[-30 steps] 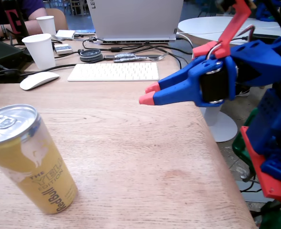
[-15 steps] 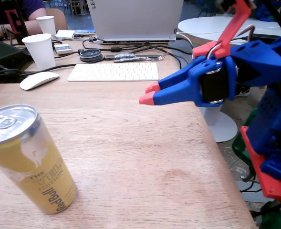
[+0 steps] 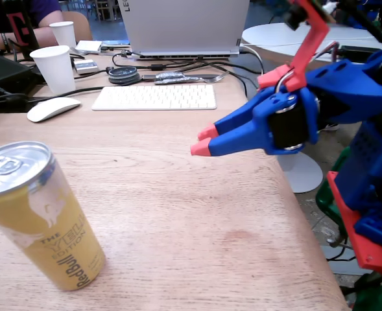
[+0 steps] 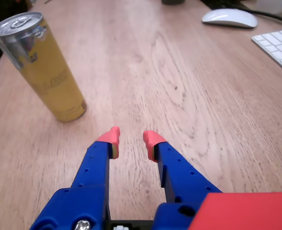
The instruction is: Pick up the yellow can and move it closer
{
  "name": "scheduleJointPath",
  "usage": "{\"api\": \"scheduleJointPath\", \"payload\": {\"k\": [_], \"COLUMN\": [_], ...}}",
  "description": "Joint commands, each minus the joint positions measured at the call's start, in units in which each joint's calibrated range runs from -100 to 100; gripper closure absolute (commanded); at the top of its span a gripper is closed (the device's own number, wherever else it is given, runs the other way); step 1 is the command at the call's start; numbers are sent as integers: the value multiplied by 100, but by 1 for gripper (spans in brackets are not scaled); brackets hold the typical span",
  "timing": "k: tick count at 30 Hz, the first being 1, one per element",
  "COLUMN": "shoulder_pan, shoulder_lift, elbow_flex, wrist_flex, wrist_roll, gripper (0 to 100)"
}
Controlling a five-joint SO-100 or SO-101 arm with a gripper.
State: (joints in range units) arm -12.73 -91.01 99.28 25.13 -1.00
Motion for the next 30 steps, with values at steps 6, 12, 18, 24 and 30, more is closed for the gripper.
{"api": "scheduleJointPath", "payload": {"k": [6, 12, 18, 24, 30], "shoulder_pan": [-1384, -1502, -1519, -2433, -2450], "shoulder_lift": [2025, 2926, 3578, 4084, 3998], "elbow_flex": [-145, -88, -145, -126, -126], "wrist_flex": [-2645, -3310, -3326, -4221, -4262], "wrist_roll": [24, 24, 20, 20, 15], "gripper": [89, 89, 89, 89, 89]}}
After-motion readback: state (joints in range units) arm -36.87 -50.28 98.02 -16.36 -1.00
